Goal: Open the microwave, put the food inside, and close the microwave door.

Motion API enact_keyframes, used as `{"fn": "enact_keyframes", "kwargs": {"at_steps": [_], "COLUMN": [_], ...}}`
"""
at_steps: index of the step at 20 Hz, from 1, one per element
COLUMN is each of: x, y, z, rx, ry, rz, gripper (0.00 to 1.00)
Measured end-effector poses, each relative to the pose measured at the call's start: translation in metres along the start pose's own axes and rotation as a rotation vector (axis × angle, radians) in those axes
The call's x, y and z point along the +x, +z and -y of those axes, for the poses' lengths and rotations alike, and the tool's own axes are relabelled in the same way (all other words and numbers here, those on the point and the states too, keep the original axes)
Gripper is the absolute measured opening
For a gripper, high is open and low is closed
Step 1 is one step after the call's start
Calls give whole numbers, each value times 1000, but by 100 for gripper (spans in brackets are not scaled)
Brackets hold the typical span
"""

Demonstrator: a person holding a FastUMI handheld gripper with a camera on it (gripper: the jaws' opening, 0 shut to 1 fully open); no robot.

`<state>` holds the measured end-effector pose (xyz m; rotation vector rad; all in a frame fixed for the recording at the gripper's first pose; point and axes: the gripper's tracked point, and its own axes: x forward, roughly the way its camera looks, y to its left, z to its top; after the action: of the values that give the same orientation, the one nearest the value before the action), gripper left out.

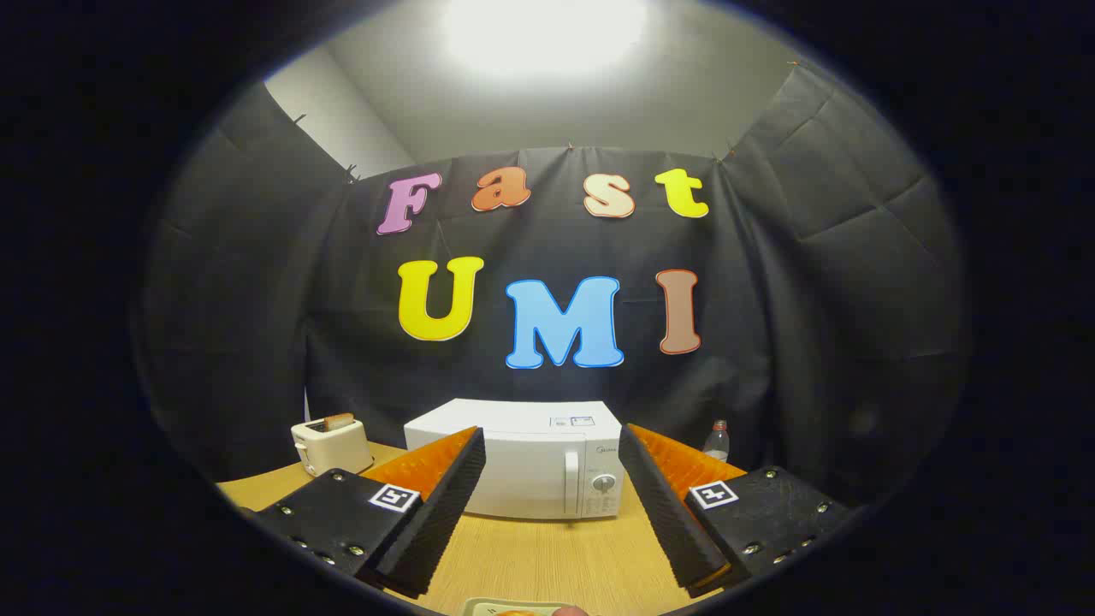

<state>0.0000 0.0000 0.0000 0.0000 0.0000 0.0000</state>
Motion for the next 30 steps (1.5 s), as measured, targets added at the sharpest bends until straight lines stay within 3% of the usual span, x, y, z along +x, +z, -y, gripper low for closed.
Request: {"fn": "enact_keyframes", "kwargs": {"at_steps": [14,30], "x": [17,131], "y": [-1,-63], "z": [13,16], "rx": [-2,22], "ry": [-14,31], "rz": [5,-90], "gripper": [99,99]}}
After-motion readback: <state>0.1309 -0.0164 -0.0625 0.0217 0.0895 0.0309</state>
